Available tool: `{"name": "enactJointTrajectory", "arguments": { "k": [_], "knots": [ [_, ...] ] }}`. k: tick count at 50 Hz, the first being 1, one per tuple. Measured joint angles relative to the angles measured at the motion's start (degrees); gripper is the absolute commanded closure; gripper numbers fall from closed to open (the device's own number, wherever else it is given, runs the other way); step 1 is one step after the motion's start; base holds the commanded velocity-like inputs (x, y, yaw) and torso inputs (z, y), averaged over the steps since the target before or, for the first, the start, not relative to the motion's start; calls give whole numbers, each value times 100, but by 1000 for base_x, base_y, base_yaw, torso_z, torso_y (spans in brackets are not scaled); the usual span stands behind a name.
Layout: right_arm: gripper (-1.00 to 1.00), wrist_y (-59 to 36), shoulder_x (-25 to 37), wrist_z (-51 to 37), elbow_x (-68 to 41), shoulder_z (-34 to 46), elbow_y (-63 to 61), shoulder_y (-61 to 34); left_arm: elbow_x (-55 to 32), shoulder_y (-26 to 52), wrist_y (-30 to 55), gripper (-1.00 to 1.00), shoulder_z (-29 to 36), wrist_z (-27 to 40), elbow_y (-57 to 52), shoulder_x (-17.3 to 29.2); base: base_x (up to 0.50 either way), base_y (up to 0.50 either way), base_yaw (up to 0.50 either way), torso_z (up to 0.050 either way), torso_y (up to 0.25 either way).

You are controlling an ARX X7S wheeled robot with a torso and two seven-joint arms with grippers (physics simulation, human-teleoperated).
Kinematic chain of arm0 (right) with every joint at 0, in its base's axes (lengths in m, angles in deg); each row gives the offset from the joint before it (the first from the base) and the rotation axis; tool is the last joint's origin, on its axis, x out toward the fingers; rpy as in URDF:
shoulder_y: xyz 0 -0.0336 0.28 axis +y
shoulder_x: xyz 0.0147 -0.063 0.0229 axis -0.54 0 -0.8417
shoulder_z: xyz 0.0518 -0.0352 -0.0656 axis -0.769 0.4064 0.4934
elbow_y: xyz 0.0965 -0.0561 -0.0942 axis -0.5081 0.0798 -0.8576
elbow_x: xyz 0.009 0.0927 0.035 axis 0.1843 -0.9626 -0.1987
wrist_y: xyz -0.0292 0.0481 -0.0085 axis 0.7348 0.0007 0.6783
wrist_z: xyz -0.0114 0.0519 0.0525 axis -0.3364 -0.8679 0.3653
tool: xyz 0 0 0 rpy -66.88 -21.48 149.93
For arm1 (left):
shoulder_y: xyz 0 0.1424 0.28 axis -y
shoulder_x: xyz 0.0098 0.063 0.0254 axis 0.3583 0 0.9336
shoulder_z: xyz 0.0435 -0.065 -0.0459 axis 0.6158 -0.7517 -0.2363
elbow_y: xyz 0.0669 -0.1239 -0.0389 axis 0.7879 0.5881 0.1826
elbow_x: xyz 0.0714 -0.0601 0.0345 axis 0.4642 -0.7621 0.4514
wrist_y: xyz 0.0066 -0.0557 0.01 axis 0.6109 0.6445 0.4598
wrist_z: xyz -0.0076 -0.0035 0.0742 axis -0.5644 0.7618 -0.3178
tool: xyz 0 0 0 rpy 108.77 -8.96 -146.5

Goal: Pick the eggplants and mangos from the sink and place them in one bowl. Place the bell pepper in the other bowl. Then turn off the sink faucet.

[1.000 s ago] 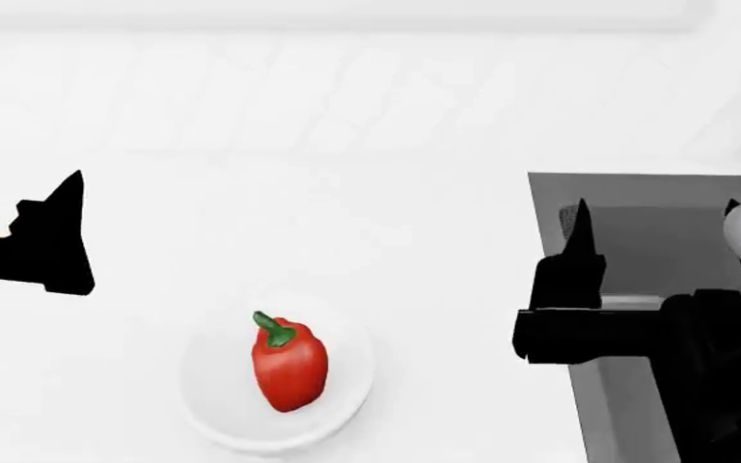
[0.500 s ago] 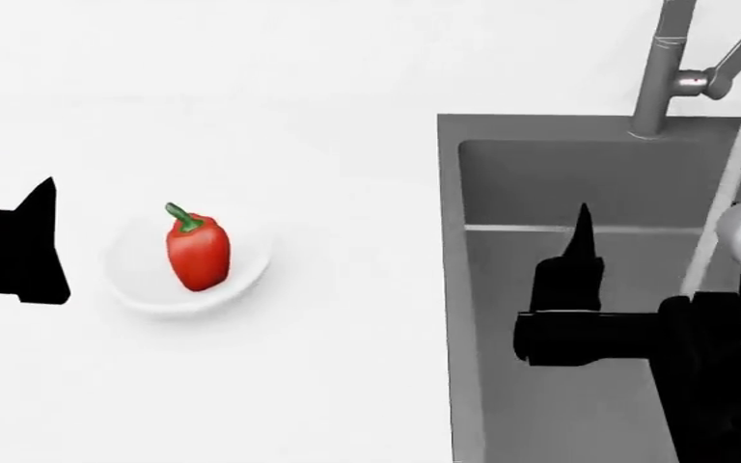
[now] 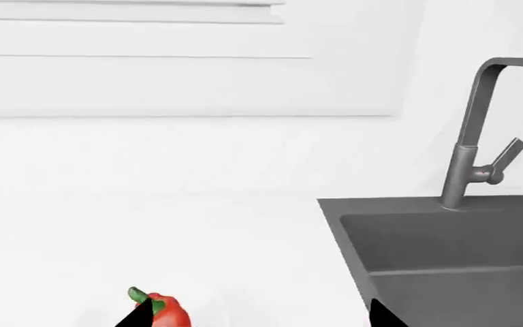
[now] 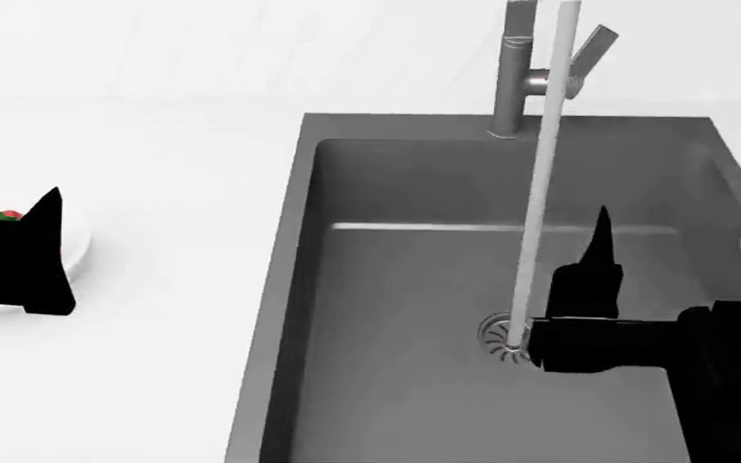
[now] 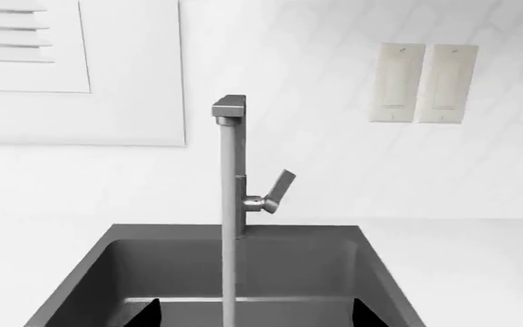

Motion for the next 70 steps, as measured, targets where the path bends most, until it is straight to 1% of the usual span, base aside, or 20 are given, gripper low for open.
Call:
{"name": "enactJointTrajectory", "arguments": {
  "k": [16, 31, 60, 70],
  "knots": [
    [-100, 65, 32, -41, -10, -67, -67, 118, 76, 1, -35, -100, 22, -30, 51, -64, 19, -500, 0, 0, 0],
    [-100, 39, 49, -75, -8, -13, -110, 34, 131, 34, -68, -100, 19, -108, 137, -96, 76, -478, 0, 0, 0],
    [-100, 22, 56, -44, 160, 148, -135, -106, 204, 67, -82, -100, 19, -140, 193, -107, 327, 19, 0, 0, 0],
    [-100, 58, 54, -55, 178, 136, -116, -46, 248, 96, -48, -100, 55, -176, 245, -117, 25, 5, 0, 0, 0]
  ]
}}
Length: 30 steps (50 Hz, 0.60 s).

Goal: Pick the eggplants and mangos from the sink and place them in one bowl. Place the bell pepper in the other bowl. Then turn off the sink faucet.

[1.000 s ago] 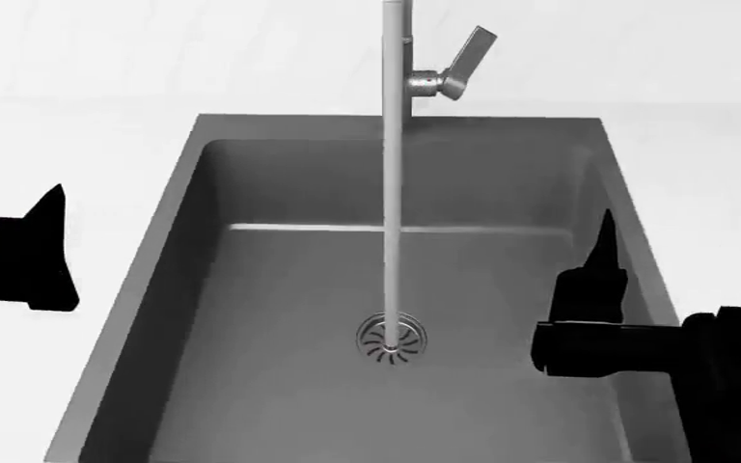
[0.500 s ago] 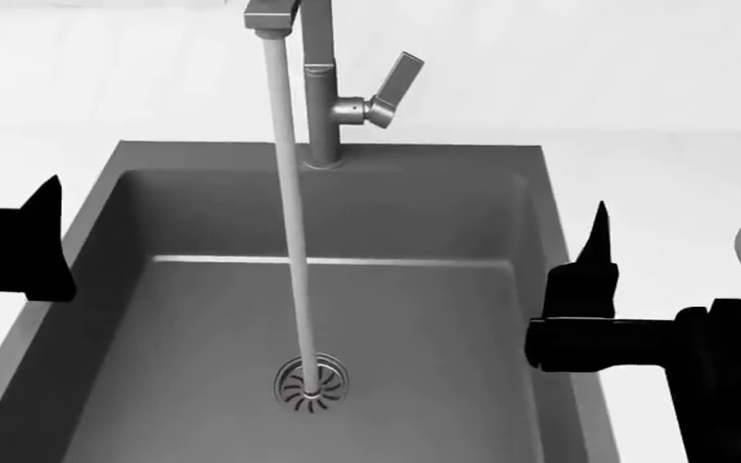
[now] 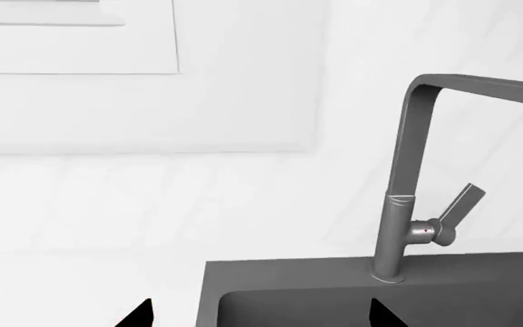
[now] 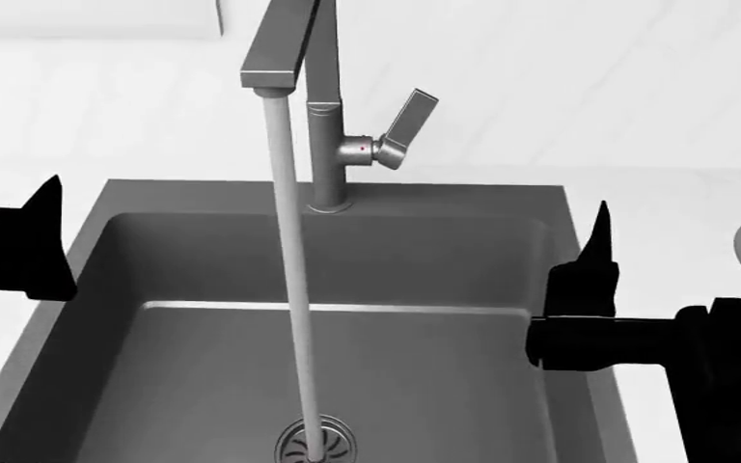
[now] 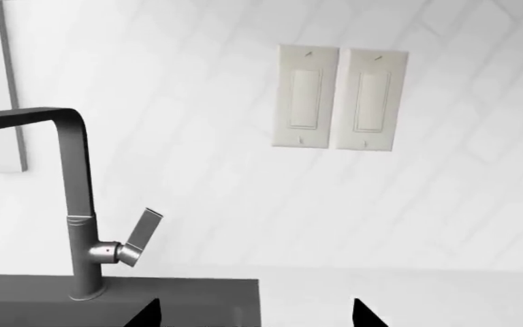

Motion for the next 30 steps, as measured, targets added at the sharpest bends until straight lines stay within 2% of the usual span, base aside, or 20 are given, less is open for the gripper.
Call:
{"name": "enactJointTrajectory", "arguments": {
  "k": [9, 15, 22, 30],
  "knots": [
    [-100, -25, -34, -72, -56, 23, 73, -63, -22, 55, 48, -100, 23, -19, 81, -32, 0, 0, 0, 0, 0],
    [-100, -169, -245, -56, 24, 310, 426, -519, 104, 230, 72, -100, 102, -104, 334, -207, 0, 0, 0, 0, 0],
    [-100, -74, -778, 552, 616, 943, 1597, -1408, 451, 720, 89, -100, 321, -375, 1132, -748, 0, 0, 0, 0, 0],
    [-100, 604, -1529, 1740, 1628, 1693, 3761, -2531, 1060, 1387, -121, -100, 667, -879, 2455, -1605, 0, 0, 0, 0, 0]
  ]
}}
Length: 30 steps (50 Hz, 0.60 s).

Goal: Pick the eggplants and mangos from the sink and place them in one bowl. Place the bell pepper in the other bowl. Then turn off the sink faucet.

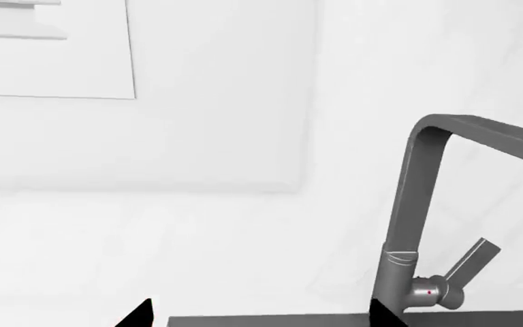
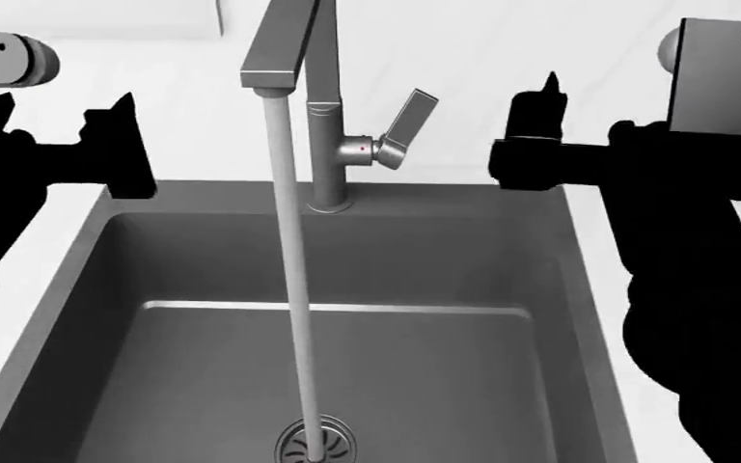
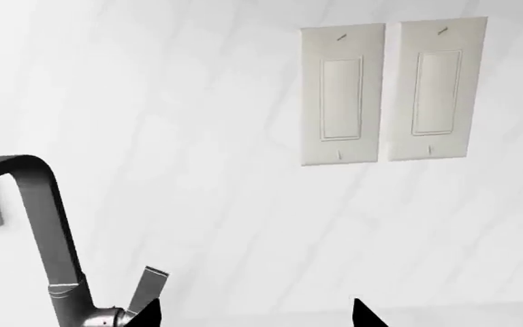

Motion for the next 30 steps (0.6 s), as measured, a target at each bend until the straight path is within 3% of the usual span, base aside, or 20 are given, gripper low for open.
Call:
{"name": "enactJointTrajectory", "arguments": {
  "k": [10, 18, 30],
  "knots": [
    [-100, 1174, -919, 1363, 979, 547, 2997, -1232, 686, 651, -456, -100, 306, -698, 1805, -840, 0, 0, 0, 0, 0],
    [-100, 2190, -1628, 2270, 1527, 779, 5355, -2091, 1024, 866, -753, -100, 455, -987, 2638, -1219, 0, 0, 0, 0, 0],
    [-100, 2887, -2112, 2884, 2025, 728, 6964, -2633, 1206, 1094, -942, -100, 489, -1171, 3309, -1476, 0, 0, 0, 2, -130]
  ]
}}
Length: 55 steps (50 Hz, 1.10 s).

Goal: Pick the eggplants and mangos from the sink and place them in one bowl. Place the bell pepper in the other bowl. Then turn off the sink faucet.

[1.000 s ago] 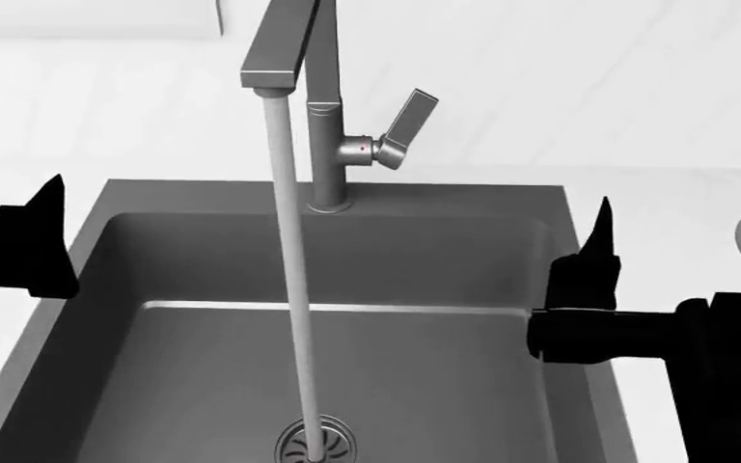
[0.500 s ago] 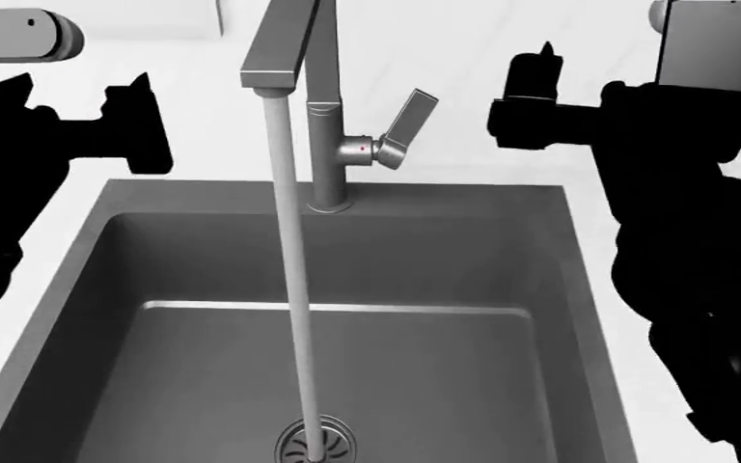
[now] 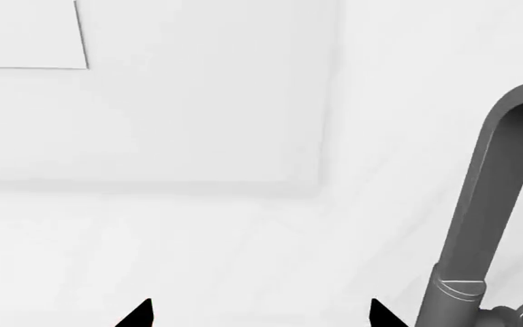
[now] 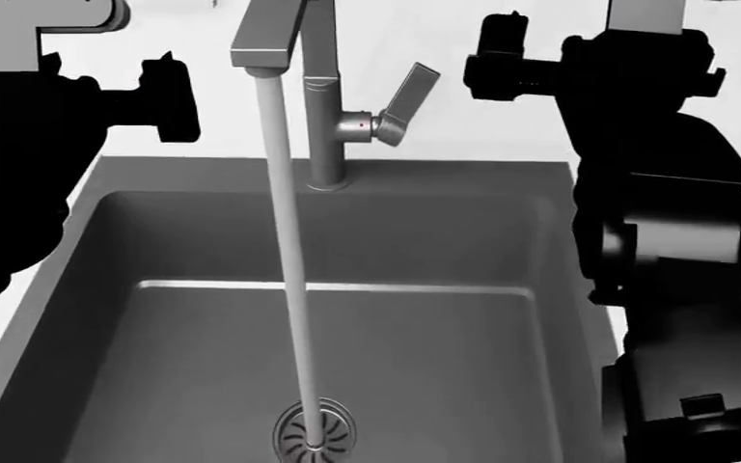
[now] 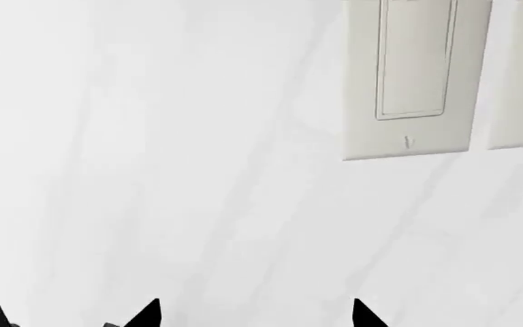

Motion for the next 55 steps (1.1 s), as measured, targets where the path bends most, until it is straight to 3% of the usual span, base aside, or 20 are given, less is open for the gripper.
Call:
{"name": "enactJointTrajectory", "arguments": {
  "k": [30, 55],
  "knots": [
    [-100, 210, -280, 353, 493, -575, 664, -382, 88, 280, -86, -100, -61, 8, 266, 16, 0, 0, 0, 9, -163],
    [-100, 133, -505, 672, 1567, -1768, 702, -472, -15, 328, -38, -100, -159, 5, 237, 122, 0, 0, 0, 8, -110]
  ]
}}
